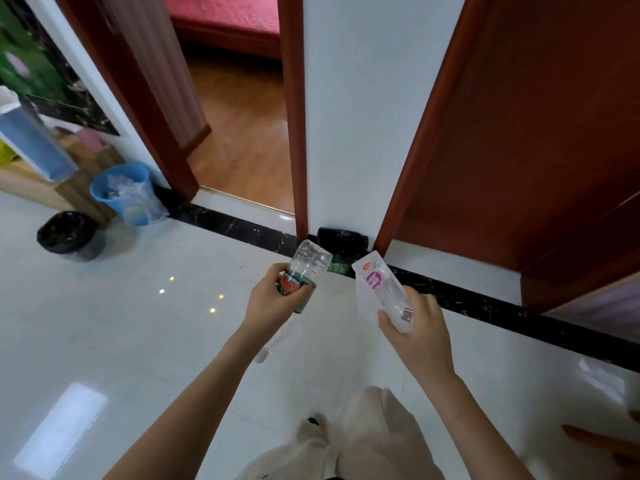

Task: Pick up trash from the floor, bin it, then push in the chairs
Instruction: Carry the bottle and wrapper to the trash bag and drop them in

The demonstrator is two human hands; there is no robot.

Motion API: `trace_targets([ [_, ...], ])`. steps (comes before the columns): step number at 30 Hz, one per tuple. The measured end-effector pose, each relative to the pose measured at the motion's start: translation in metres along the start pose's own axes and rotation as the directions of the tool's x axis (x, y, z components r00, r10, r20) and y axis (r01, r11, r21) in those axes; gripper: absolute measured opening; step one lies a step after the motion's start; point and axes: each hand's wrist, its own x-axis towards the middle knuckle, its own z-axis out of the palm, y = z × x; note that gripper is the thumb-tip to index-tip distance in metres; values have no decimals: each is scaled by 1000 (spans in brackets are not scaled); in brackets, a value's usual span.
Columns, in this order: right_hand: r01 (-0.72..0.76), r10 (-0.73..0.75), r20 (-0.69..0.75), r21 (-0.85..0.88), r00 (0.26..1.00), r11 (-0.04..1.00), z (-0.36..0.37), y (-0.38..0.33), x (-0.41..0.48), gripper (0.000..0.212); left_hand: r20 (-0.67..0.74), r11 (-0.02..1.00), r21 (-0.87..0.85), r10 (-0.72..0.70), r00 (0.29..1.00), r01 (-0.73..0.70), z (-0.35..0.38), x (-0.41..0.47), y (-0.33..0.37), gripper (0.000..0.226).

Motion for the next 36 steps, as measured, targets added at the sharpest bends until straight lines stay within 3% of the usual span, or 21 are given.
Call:
trace_targets([
  [5,-59,59,11,-10,998,998,32,17,99,59,-15,998,8,-59,998,59,14,95,-2,39],
  [12,-127,123,169,13,978,992,94,66,258,66,-61,979,26,-200,978,202,39,240,-5,42],
  [20,-204,194,279,5,940,979,187,112,403,72,-15,953,124,-277,961,277,77,409,-38,43],
  [28,-242,217,269,64,938,968,389,240,476,72,59,948,174,-280,958,266,168,573,-203,42],
  [36,-169,141,313,63,939,984,550,362,498,78,79,963,152,-235,969,221,242,655,-366,41],
])
